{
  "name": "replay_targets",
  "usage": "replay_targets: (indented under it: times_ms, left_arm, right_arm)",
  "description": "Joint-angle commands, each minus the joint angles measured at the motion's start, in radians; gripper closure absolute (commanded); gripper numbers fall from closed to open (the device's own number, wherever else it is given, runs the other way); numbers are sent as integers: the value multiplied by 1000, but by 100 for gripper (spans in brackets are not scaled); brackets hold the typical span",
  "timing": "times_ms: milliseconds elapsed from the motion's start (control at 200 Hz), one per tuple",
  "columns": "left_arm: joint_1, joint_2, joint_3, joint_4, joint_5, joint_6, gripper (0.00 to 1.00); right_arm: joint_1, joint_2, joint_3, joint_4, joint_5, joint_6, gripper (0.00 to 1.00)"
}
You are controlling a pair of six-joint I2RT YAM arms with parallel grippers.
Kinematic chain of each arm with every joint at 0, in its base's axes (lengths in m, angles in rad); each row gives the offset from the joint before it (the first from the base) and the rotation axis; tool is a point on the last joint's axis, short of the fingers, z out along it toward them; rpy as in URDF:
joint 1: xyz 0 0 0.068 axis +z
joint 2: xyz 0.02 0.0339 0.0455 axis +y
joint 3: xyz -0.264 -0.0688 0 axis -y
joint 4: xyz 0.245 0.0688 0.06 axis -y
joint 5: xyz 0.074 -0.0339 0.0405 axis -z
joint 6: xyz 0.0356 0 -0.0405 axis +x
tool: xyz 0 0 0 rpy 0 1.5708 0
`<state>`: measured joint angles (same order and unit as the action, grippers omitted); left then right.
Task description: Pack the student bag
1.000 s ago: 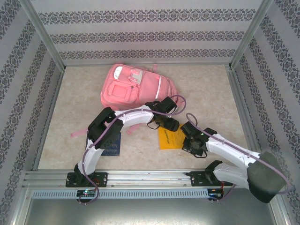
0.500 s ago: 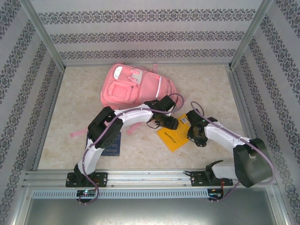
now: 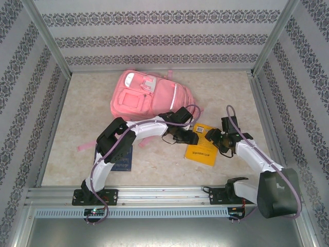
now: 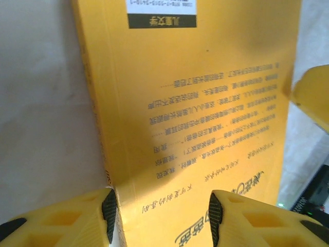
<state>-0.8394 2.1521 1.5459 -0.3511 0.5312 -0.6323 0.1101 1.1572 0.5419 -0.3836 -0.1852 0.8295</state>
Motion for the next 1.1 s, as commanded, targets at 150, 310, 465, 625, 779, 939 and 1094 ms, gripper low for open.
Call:
replay_targets:
  times_ms: [150,310,465,625,779,939,1094]
  left_arm:
    - [-11,9,-18,55,34,-17,48]
    - [-12,14,-14,37,15,3,48]
    - [-12,20,-13,38,17,5,48]
    - [-12,20,-13,43,25,3,48]
    - [-12,12,-17,55,32,9,48]
    - [-12,5,-21,67,37,5,48]
    - [-13,-1,-30,96,57,3,47]
  right_arm:
    - [-24,71,16,-62,95,-56,37]
    - [-27,55,-4,-69,237,-63,27]
    - [-35,65,-22,-9,124,-113,25]
    - [-33,-69,-51,4,124,-120,28]
    - [-55,-182,-59,-25,182,-153,29]
    - [-95,-76,-18,-60,252,-153,24]
    - [-113,75,10,-17,141,-142,23]
